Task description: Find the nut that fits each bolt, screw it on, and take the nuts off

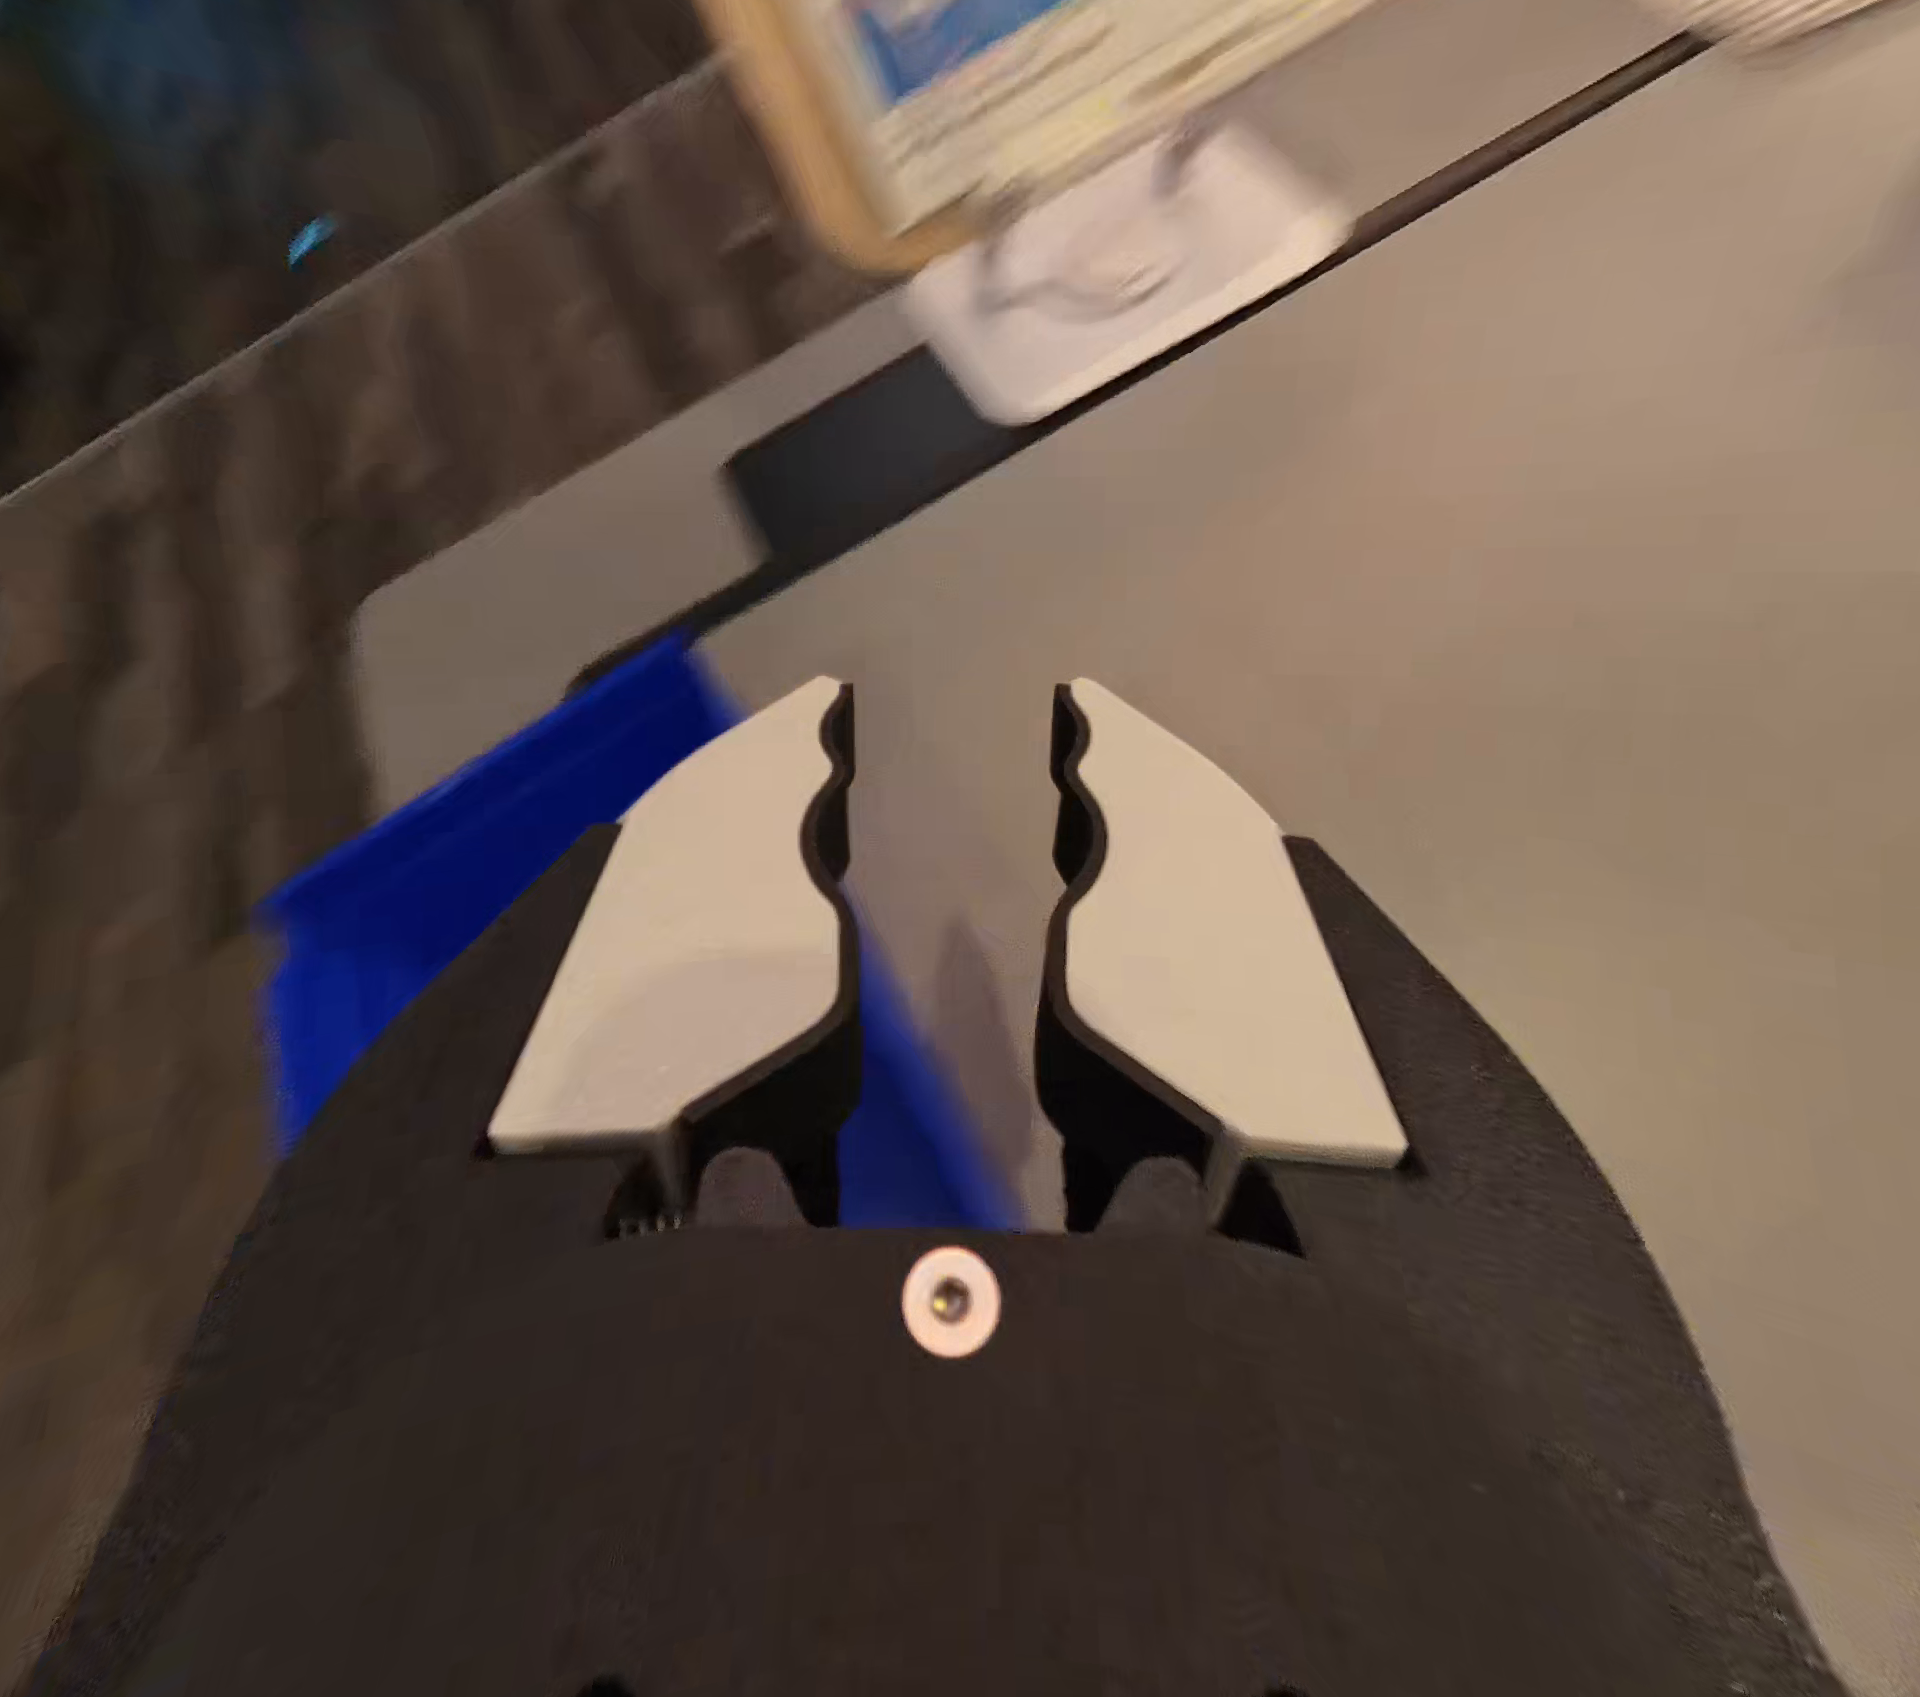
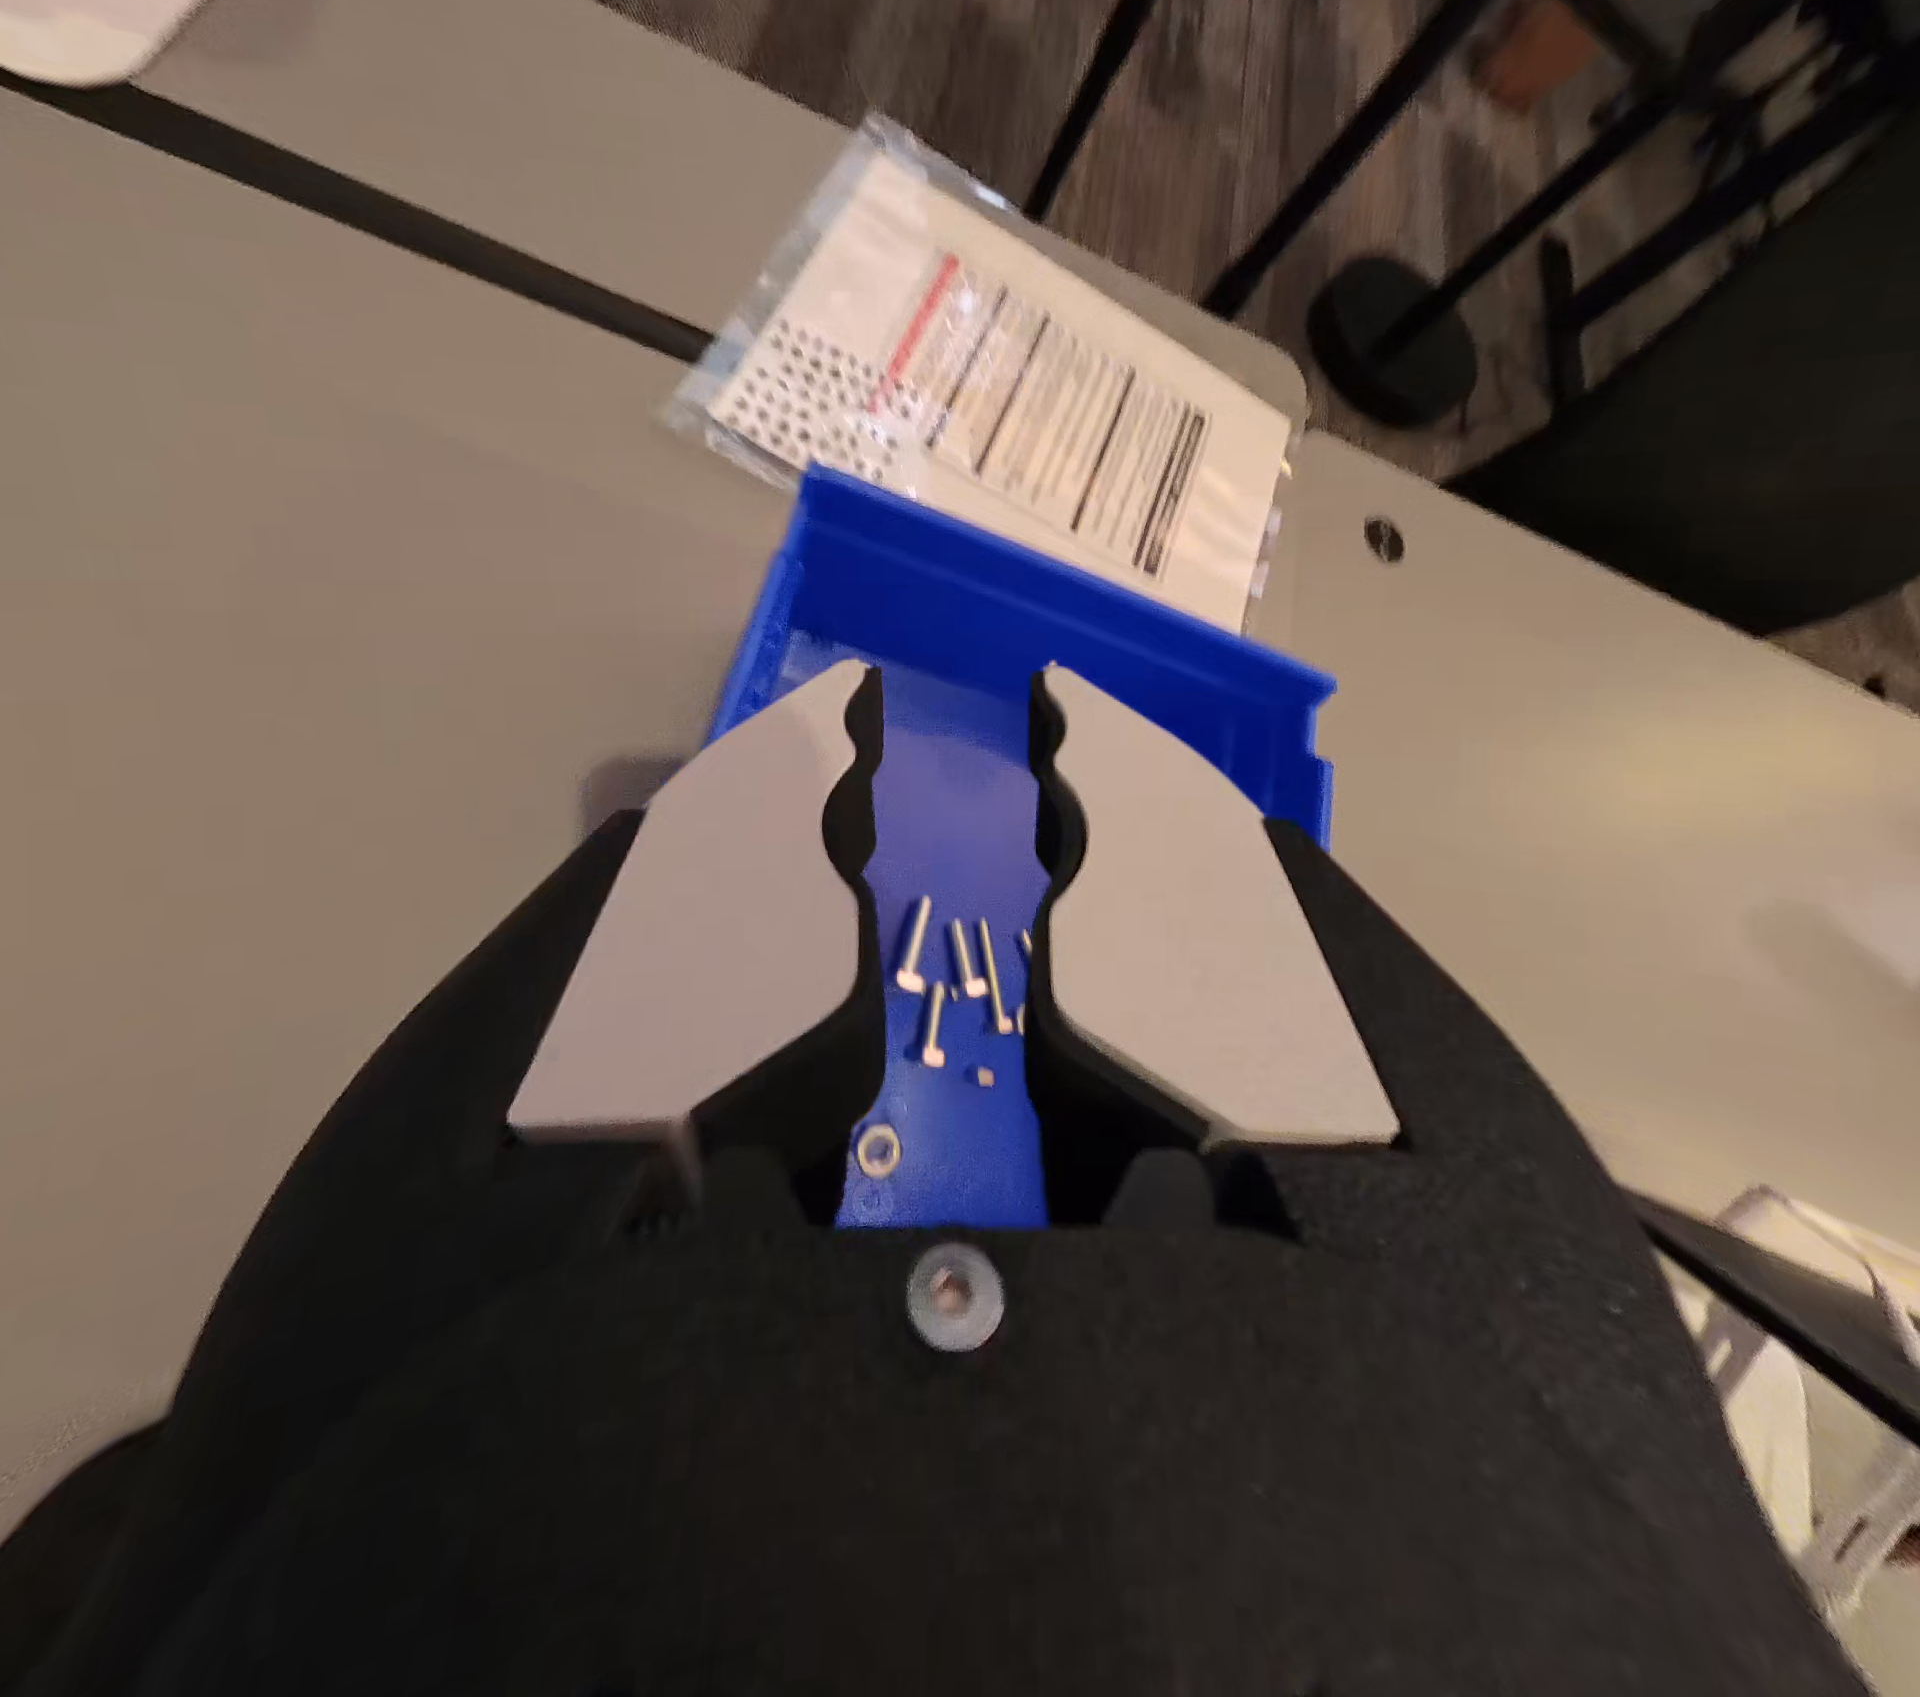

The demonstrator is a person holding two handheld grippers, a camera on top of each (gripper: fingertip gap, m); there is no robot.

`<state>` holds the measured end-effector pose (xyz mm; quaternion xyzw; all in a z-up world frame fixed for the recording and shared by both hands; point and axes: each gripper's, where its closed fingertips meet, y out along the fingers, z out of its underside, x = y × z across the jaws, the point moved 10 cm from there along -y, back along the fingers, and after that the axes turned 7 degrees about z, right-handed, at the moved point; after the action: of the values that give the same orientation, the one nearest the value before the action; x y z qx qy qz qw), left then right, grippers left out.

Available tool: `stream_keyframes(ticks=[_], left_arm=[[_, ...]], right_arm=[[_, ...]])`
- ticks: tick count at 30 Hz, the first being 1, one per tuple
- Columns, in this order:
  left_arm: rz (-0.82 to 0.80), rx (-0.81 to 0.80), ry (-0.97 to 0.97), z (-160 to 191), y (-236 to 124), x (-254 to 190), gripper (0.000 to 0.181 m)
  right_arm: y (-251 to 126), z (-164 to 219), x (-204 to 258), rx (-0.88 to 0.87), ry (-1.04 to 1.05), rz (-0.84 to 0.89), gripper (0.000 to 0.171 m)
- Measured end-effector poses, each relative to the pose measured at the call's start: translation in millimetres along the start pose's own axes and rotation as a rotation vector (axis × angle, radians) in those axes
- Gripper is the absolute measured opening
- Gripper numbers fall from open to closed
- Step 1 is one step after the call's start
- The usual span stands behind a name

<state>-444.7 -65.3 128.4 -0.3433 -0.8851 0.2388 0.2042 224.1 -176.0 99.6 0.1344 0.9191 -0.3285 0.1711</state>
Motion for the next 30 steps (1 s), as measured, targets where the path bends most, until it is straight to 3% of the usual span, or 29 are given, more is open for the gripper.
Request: stream_keyframes(ticks=[2,4,10,18,24,30], left_arm=[[-0.107,0.139,-0.059,25.0,-6.0,27.2,0.034],[-0.105,0.218,-0.15,47.4,-3.1,49.5,0.033],[-0.167,0.298,-0.382,88.7,27.0,100.0,0.026],[-0.013,0.352,-0.533,122.2,82.8,117.8,0.028],[0.005,0.363,-0.646,136.8,115.8,124.1,0.029],[-0.028,0.47,-0.625,149.0,137.1,125.3,0.031]], right_arm=[[-0.9,-8.1,10.2,-0.037,-0.026,-0.005,0.026],[1.2,-12.7,19.8,-0.042,-0.059,-0.005,0.026],[19.3,-12.1,51.1,0.077,-0.166,-0.05,0.026],[21.8,-24.1,99.7,0.074,-0.286,-0.096,0.026],[5.8,-35.4,130.5,0.035,-0.351,-0.115,0.025],[-2.1,-41.4,148.8,0.008,-0.397,-0.131,0.025]])
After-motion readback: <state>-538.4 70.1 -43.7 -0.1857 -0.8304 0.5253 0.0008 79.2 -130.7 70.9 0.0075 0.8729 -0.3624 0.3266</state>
